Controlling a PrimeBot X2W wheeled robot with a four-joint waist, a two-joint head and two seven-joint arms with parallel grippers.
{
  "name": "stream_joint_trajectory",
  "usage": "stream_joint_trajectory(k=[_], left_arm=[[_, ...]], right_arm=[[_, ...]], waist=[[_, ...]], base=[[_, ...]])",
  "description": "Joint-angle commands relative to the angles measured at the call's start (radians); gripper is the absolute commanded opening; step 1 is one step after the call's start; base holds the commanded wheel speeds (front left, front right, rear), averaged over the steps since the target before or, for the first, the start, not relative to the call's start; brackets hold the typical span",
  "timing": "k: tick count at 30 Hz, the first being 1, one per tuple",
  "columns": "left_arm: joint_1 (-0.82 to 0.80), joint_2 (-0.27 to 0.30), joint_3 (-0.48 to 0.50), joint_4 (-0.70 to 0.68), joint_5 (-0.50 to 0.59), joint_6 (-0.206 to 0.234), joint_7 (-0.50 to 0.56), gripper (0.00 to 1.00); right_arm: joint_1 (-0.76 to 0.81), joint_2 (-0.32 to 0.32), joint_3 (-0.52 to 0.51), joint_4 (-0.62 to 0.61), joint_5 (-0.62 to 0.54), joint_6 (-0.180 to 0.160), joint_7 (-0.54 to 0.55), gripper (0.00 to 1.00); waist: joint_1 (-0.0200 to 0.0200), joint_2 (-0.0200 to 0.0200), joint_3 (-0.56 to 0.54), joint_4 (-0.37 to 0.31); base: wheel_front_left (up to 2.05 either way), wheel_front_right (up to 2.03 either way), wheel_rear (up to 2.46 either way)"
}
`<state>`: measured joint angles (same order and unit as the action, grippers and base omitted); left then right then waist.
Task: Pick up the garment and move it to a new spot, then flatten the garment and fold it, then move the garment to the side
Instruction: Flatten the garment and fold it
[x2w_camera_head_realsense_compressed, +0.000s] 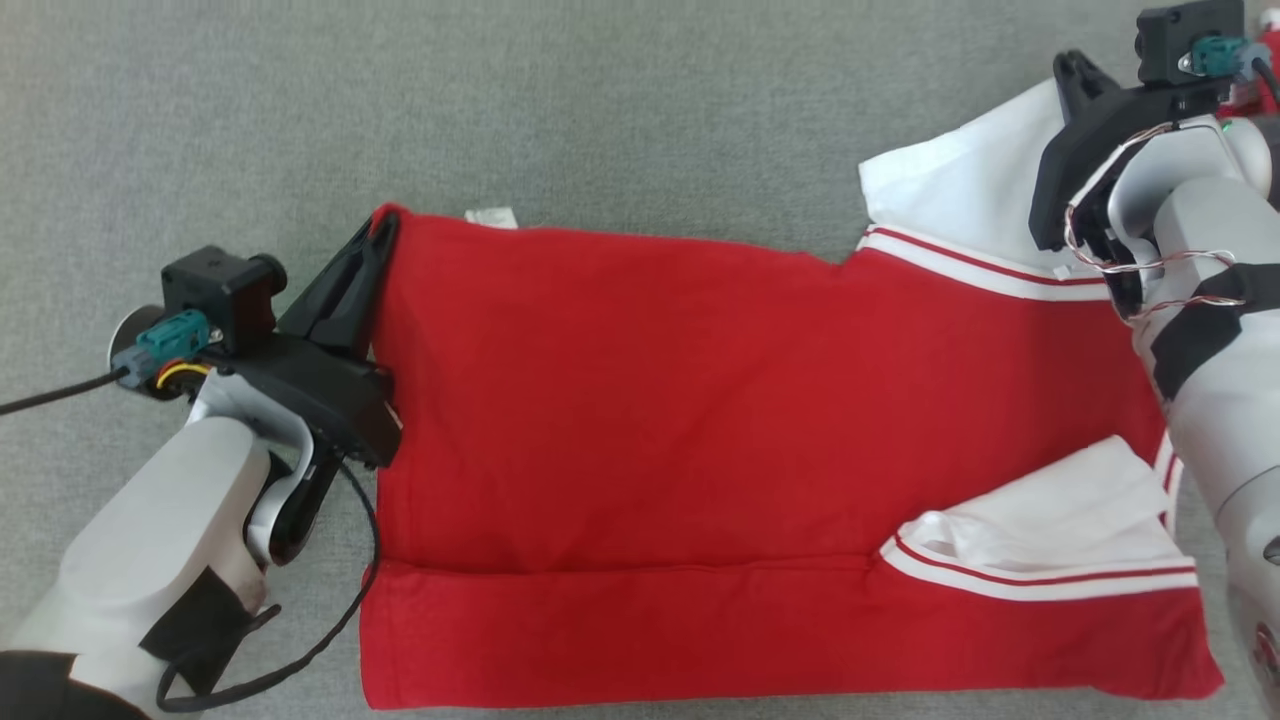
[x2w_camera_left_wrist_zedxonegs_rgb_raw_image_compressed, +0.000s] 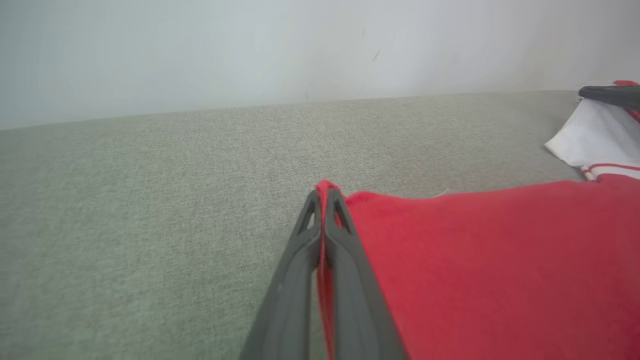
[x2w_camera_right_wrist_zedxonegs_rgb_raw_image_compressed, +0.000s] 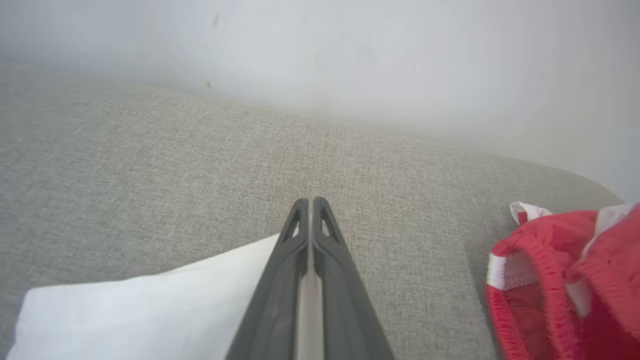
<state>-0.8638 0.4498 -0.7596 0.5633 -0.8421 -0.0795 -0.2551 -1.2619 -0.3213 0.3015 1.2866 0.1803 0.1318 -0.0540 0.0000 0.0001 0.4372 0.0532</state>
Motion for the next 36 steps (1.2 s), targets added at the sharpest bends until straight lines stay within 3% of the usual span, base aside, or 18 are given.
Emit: stream_joint_trajectory(k=[1,7,14,18,23,30,36], left_arm=[[0.014,0.008,0.004,0.004,0.002,-0.001,-0.006,0.0],[0.039,0.006,0.012,0.018,0.002,0.001,-0.008,0.0],[0.118,0.008,0.037,0.019,0.0,0.001,-0.011,0.0],[0.188,0.015,0.062,0.008,0.005,0.009,-0.011,0.0],[0.286,0.02,0.112,-0.055,0.034,0.036,-0.011,0.0],[0.453,-0.006,0.178,-0.156,0.091,0.061,-0.01,0.0],[0.554,-0.04,0.231,-0.188,0.135,0.058,-0.01,0.0]], right_arm=[[-0.005,0.015,-0.001,0.0,-0.005,-0.002,-0.018,0.0],[0.011,0.039,-0.011,-0.006,0.01,-0.002,-0.102,0.0],[0.149,0.07,0.002,-0.083,0.086,-0.002,-0.198,0.0],[0.289,0.064,0.028,-0.21,0.164,-0.002,-0.21,0.0],[0.507,0.013,0.029,-0.436,0.262,-0.002,-0.211,0.0],[0.779,-0.035,-0.047,-0.662,0.364,-0.002,-0.211,0.0],[0.977,-0.016,-0.105,-0.801,0.402,-0.002,-0.209,0.0]], waist=[[0.0,-0.0001,-0.022,-0.016],[0.0,-0.0001,-0.063,-0.041],[0.0,-0.0001,-0.148,-0.063],[0.0,-0.0001,-0.195,-0.081],[0.0,-0.0001,-0.242,-0.1],[0.0,-0.0001,-0.281,-0.094],[0.0,-0.0001,-0.323,-0.078]], base=[[0.0,0.0,0.0],[0.0,0.0,0.0],[0.0,0.0,0.0],[0.0,0.0,0.0],[0.0,0.0,0.0],[0.0,0.0,0.0],[0.0,0.0,0.0]])
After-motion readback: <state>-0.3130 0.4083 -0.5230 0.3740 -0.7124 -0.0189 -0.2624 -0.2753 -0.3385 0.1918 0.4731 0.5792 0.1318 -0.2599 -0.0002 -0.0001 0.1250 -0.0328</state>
